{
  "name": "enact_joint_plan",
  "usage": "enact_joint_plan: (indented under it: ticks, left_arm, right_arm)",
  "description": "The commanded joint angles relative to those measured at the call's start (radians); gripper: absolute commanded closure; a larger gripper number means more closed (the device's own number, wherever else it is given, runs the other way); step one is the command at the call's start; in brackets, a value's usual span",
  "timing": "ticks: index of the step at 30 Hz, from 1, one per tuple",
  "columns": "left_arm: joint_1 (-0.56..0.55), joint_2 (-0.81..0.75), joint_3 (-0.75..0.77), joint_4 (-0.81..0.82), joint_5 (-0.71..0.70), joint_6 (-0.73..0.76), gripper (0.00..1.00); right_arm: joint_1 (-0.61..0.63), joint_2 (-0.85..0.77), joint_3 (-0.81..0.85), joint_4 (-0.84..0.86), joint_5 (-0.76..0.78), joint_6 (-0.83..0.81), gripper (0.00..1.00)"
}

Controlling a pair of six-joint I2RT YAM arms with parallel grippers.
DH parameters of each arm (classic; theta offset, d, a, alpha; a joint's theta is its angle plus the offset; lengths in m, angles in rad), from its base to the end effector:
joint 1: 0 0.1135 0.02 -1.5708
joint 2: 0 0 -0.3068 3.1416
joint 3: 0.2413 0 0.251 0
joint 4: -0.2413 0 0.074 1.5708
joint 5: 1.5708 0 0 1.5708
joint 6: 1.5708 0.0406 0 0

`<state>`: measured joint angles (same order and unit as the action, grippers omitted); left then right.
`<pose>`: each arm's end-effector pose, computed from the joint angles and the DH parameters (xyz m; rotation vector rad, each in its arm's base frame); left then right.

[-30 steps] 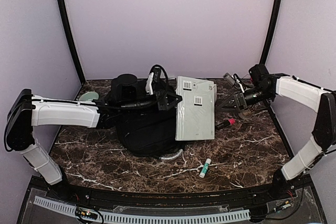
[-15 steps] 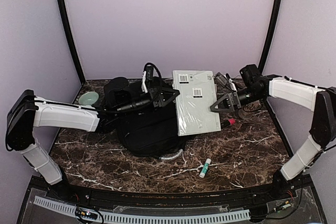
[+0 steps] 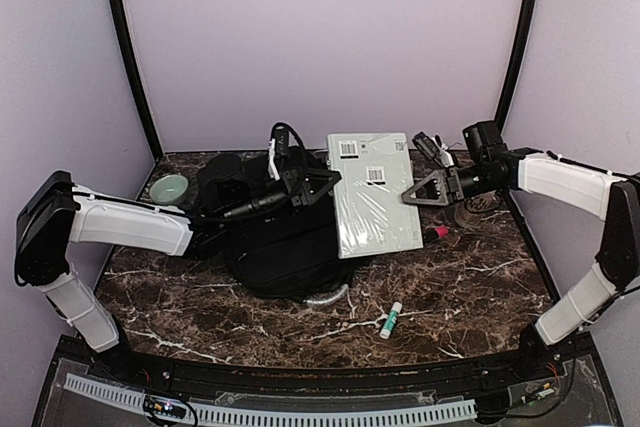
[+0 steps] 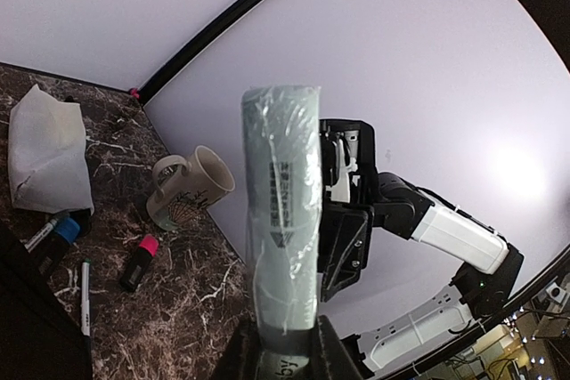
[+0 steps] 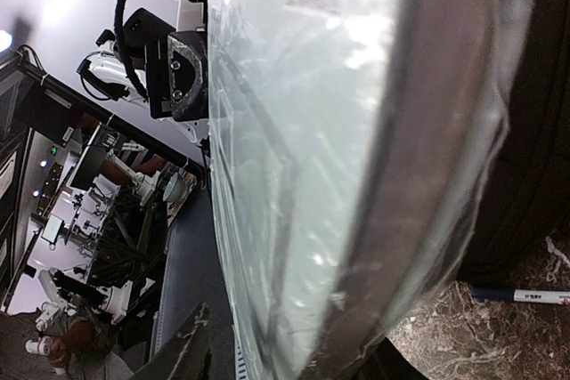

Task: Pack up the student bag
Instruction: Pass from the left arm to the right

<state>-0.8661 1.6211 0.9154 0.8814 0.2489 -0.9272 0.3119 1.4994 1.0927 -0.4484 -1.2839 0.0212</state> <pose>0.2330 -0.2895 0.3273 0.1902 1.6097 -1.6196 0.2753 0.1297 0.3137 -0.8916 2.0077 1.6909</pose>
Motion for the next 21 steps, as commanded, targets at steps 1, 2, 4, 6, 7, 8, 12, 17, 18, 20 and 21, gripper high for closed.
enact_joint_plan:
  ticks: [1, 2, 4, 6, 7, 8, 12, 17, 18, 20, 21]
  left_arm:
    - [0.010, -0.007, 0.007, 0.149, -0.046, -0.023, 1.00]
    - [0.010, -0.003, 0.010, 0.146, -0.046, -0.027, 1.00]
    - [0.010, 0.008, 0.011, 0.145, -0.044, -0.033, 1.00]
    - [0.010, 0.012, 0.008, 0.144, -0.050, -0.030, 1.00]
    - [0.010, 0.014, 0.003, 0.134, -0.062, -0.024, 1.00]
    - [0.010, 0.013, 0.002, 0.115, -0.078, -0.015, 1.00]
    - [0.010, 0.000, 0.004, -0.006, -0.124, 0.043, 0.64]
    - [0.009, -0.084, 0.010, -0.262, -0.187, 0.208, 0.41]
    - [0.008, -0.105, 0.013, -0.324, -0.197, 0.290, 0.39]
    - [0.006, -0.143, 0.027, -0.501, -0.240, 0.390, 0.37]
    - [0.005, -0.156, 0.039, -0.586, -0.264, 0.439, 0.37]
  right_arm:
    - [0.006, -0.033, -0.001, 0.094, -0.035, 0.079, 0.59]
    - [0.006, -0.032, 0.001, 0.100, -0.031, 0.088, 0.63]
    - [0.007, -0.027, 0.005, 0.109, -0.031, 0.105, 0.71]
    - [0.006, -0.022, 0.008, 0.114, -0.040, 0.111, 0.80]
    - [0.004, -0.020, 0.009, 0.114, -0.046, 0.112, 0.83]
    - [0.005, -0.019, 0.007, 0.116, -0.050, 0.112, 0.87]
    - [-0.006, -0.024, 0.005, 0.142, -0.052, 0.140, 1.00]
    - [-0.071, -0.030, 0.002, 0.155, 0.006, 0.167, 1.00]
    - [-0.090, -0.029, 0.001, 0.150, 0.028, 0.167, 1.00]
    - [-0.127, -0.029, -0.005, 0.143, 0.058, 0.160, 1.00]
    - [-0.144, -0.030, -0.012, 0.143, 0.069, 0.158, 1.00]
